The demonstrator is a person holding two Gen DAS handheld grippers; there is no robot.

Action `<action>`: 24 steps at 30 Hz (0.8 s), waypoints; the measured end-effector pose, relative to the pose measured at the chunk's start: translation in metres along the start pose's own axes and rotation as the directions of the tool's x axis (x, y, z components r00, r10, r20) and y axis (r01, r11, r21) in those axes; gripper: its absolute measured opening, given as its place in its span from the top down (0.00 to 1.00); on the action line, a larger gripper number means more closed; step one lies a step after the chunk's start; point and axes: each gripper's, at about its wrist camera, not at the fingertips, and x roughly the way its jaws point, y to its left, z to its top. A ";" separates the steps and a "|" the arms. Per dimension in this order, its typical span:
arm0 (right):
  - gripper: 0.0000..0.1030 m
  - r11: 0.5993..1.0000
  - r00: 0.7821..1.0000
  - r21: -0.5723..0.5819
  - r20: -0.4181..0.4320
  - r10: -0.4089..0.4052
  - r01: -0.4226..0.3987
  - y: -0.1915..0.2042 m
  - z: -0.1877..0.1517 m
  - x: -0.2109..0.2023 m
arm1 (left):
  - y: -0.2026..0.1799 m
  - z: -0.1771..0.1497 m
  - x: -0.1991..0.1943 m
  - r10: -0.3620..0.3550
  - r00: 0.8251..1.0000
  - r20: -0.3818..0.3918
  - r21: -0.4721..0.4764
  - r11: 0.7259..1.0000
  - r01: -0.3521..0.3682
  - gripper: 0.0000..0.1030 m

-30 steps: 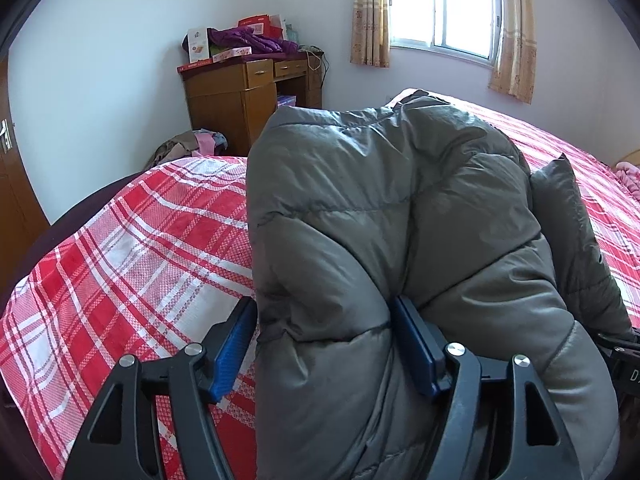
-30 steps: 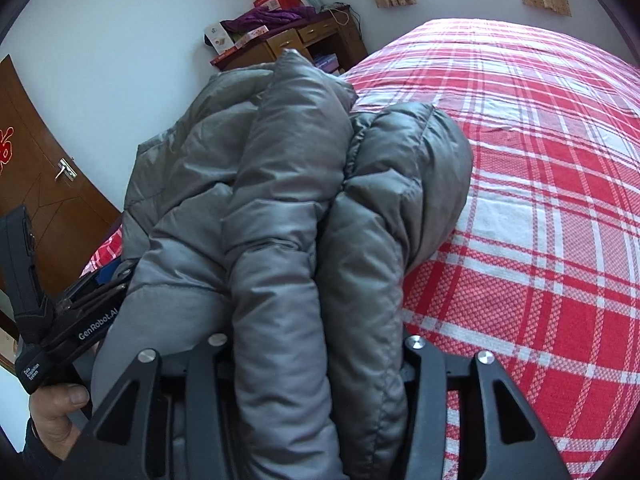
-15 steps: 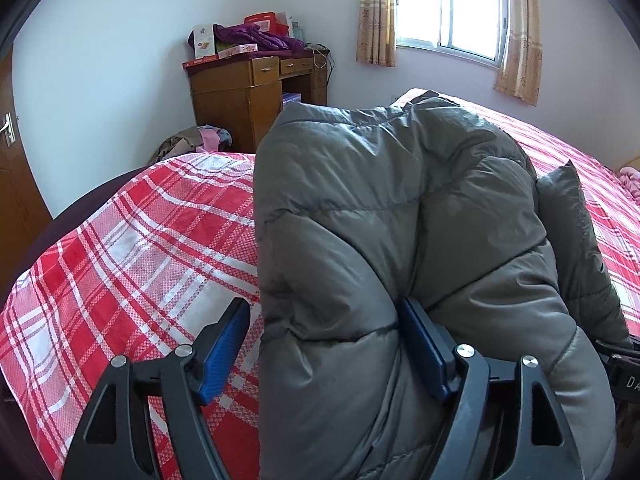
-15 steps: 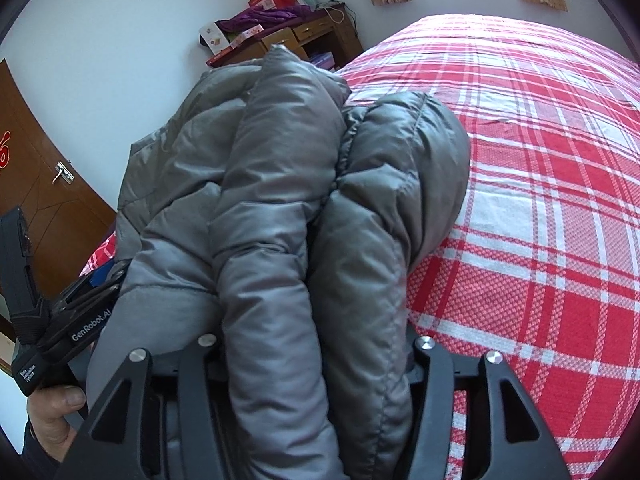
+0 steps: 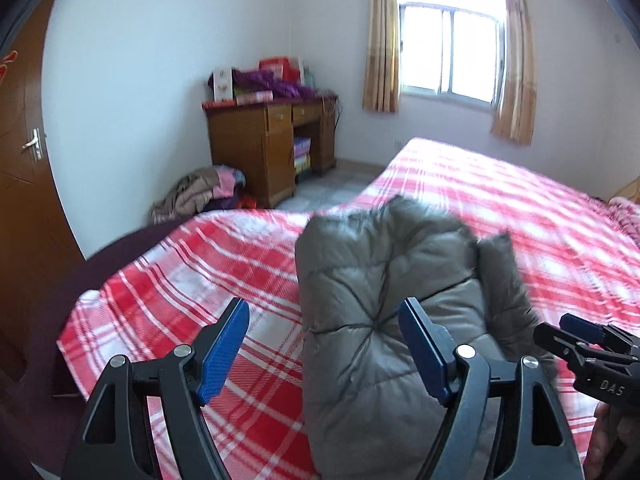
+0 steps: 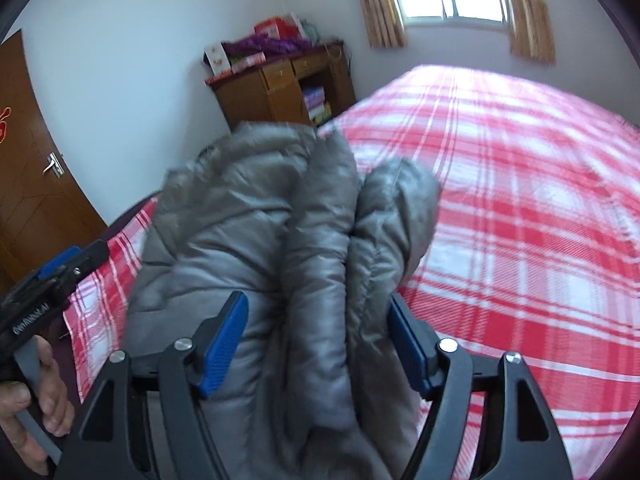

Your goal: Fold large clothes

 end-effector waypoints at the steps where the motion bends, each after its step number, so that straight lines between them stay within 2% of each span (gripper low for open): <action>1: 0.27 1.000 1.000 -0.010 0.029 0.001 -0.001 0.005 0.001 -0.015 | 0.000 0.002 -0.009 0.001 1.000 0.015 0.002 1.000 -0.001 0.24; 5: 0.19 0.998 0.992 -0.060 0.125 -0.011 0.019 0.025 0.004 -0.059 | -0.004 0.013 -0.040 -0.012 0.998 0.067 0.001 1.000 0.012 0.24; 9: 0.18 0.995 0.983 -0.099 0.186 -0.006 0.025 0.043 0.003 -0.088 | -0.004 0.020 -0.059 -0.035 0.993 0.112 -0.007 0.999 0.036 0.24; 24: 0.18 0.991 0.971 -0.130 0.238 0.005 0.026 0.063 -0.002 -0.114 | -0.003 0.021 -0.070 -0.056 0.990 0.131 -0.005 0.998 0.057 0.23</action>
